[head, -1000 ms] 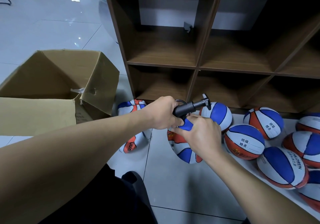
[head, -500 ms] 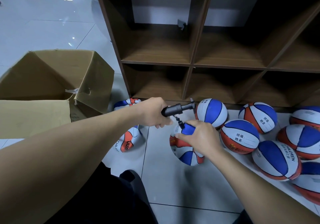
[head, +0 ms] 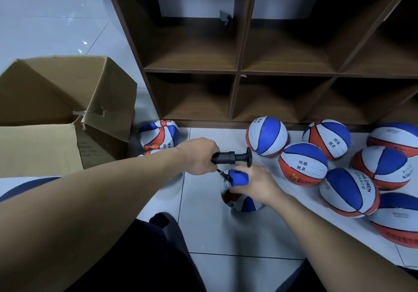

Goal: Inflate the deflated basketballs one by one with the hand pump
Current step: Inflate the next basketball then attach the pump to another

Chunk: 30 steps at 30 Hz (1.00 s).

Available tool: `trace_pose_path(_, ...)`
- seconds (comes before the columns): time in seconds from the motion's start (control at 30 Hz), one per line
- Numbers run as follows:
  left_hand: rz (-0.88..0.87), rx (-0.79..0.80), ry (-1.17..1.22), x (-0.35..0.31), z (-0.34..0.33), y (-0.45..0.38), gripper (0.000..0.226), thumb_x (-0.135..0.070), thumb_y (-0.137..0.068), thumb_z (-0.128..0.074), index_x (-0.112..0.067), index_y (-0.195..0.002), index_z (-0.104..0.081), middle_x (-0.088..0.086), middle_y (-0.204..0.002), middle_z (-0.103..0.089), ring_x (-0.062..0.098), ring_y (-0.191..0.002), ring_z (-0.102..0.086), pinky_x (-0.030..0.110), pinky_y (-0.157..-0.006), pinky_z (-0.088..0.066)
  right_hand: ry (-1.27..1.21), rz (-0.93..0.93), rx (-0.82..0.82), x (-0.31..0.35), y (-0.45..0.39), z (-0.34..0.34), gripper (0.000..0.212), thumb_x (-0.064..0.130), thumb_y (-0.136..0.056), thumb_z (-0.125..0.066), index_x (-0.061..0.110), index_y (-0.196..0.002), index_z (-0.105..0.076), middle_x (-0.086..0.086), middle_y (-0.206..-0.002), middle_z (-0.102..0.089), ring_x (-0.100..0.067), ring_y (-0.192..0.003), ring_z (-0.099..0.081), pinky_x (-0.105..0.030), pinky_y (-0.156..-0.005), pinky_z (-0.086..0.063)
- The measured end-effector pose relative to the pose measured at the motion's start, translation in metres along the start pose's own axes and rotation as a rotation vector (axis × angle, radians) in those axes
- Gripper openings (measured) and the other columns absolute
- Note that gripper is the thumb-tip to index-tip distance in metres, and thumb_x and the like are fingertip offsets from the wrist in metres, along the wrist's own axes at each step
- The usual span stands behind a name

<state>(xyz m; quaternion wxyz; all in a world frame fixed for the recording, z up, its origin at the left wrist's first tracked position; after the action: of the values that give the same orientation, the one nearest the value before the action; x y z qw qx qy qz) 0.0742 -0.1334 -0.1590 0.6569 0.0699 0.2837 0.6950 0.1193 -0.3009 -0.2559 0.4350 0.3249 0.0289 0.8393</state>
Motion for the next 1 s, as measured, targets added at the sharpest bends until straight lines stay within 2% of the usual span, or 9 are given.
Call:
trace_pose_path(0.13,-0.015,-0.043,-0.087,-0.001,0.006,-0.006,0.009,-0.031,-0.092,-0.067,-0.024,-0.087,-0.063,-0.004,-0.081,-0.064,0.024,-0.081,-0.064,0.034,-0.064,-0.051,-0.264,-0.073,-0.002,-0.02,0.006,0.022,0.047,0.043,-0.083,-0.088,0.028,-0.126,-0.075,0.017,-0.121,-0.076,-0.002,-0.115,-0.068,-0.035,-0.104,-0.055)
trace_pose_path(0.23,-0.044,-0.057,-0.12,-0.007,0.004,-0.009,0.009,-0.034,-0.095,-0.066,-0.028,-0.089,-0.062,-0.007,-0.081,-0.061,0.02,-0.076,-0.06,0.03,-0.057,-0.04,-0.383,-0.159,-0.087,-0.032,0.011,0.037,0.012,0.019,-0.097,-0.078,0.018,-0.109,-0.079,0.007,-0.102,-0.081,-0.013,-0.102,-0.076,-0.045,-0.099,-0.061)
trace_pose_path(0.27,-0.049,-0.059,-0.133,-0.007,0.003,-0.009,0.006,-0.032,-0.095,-0.065,-0.028,-0.09,-0.062,-0.008,-0.08,-0.06,0.019,-0.076,-0.059,0.029,-0.057,-0.038,-0.445,-0.186,-0.131,-0.028,0.014,0.046,0.011,0.011,-0.101,-0.069,0.016,-0.102,-0.079,0.002,-0.094,-0.081,-0.02,-0.095,-0.078,-0.047,-0.094,-0.063)
trace_pose_path(0.33,-0.05,-0.061,-0.138,-0.008,0.002,-0.011,0.001,-0.027,-0.093,-0.063,-0.028,-0.093,-0.063,-0.007,-0.08,-0.06,0.021,-0.078,-0.061,0.029,-0.057,-0.04,-0.585,-0.25,-0.218,-0.022,0.02,0.059,0.028,0.006,-0.107,-0.054,0.01,-0.092,-0.077,-0.007,-0.08,-0.077,-0.03,-0.082,-0.078,-0.049,-0.082,-0.066)
trace_pose_path(0.47,-0.061,-0.056,-0.11,-0.012,-0.007,-0.013,0.007,-0.026,-0.092,-0.063,-0.028,-0.098,-0.066,-0.007,-0.083,-0.063,0.023,-0.082,-0.065,0.031,-0.062,-0.047,-0.684,-0.259,-0.26,0.0,0.03,0.07,0.035,0.02,-0.112,-0.048,0.009,-0.091,-0.074,-0.018,-0.08,-0.076,-0.038,-0.072,-0.075,-0.052,-0.069,-0.065)
trace_pose_path(0.6,-0.073,-0.046,-0.147,-0.012,-0.017,-0.015,0.012,-0.028,-0.094,-0.061,-0.029,-0.104,-0.068,-0.004,-0.088,-0.067,0.025,-0.084,-0.067,0.036,-0.072,-0.058,-0.709,-0.261,-0.27,0.008,0.041,0.07,0.055,0.052,-0.11,-0.044,0.012,-0.089,-0.075,-0.017,-0.079,-0.074,-0.032,-0.059,-0.07,-0.04,-0.057,-0.057)
trace_pose_path(0.7,-0.07,-0.067,-0.146,-0.01,-0.016,-0.015,0.008,-0.029,-0.096,-0.061,-0.029,-0.102,-0.066,-0.005,-0.086,-0.065,0.024,-0.083,-0.066,0.034,-0.068,-0.053,-0.66,-0.194,-0.211,0.023,0.046,0.059,0.052,0.064,-0.103,-0.053,0.015,-0.097,-0.068,-0.016,-0.082,-0.071,-0.026,-0.057,-0.066,-0.039,-0.055,-0.052)
trace_pose_path(0.9,-0.072,-0.087,-0.115,-0.007,-0.02,-0.016,0.009,-0.039,-0.099,-0.062,-0.031,-0.099,-0.064,-0.006,-0.085,-0.064,0.024,-0.084,-0.065,0.033,-0.067,-0.048,-0.662,-0.247,-0.228,0.024,0.043,0.047,0.048,0.068,-0.095,-0.054,0.021,-0.097,-0.061,-0.002,-0.073,-0.059,-0.02,-0.061,-0.053,-0.041,-0.061,-0.047)
trace_pose_path(1.0,-0.061,-0.121,-0.089,-0.003,-0.024,-0.017,0.014,-0.043,-0.099,-0.063,-0.029,-0.101,-0.064,-0.006,-0.087,-0.064,0.025,-0.084,-0.063,0.033,-0.067,-0.045,-0.607,-0.256,-0.26,0.021,0.045,0.057,0.033,0.054,-0.102,-0.056,0.022,-0.097,-0.061,0.003,-0.079,-0.06,-0.016,-0.069,-0.054,-0.033,-0.065,-0.044)
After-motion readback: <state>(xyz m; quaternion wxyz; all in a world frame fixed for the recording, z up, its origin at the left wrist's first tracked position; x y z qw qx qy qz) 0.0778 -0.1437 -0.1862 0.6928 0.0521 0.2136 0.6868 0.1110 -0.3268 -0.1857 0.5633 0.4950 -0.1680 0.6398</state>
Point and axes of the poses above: each hand's wrist, its own y-axis away from the middle knuckle, its own z-axis out of the back of the hand, x = y × z, the point moved 9 cm from there along -y, towards the middle knuckle
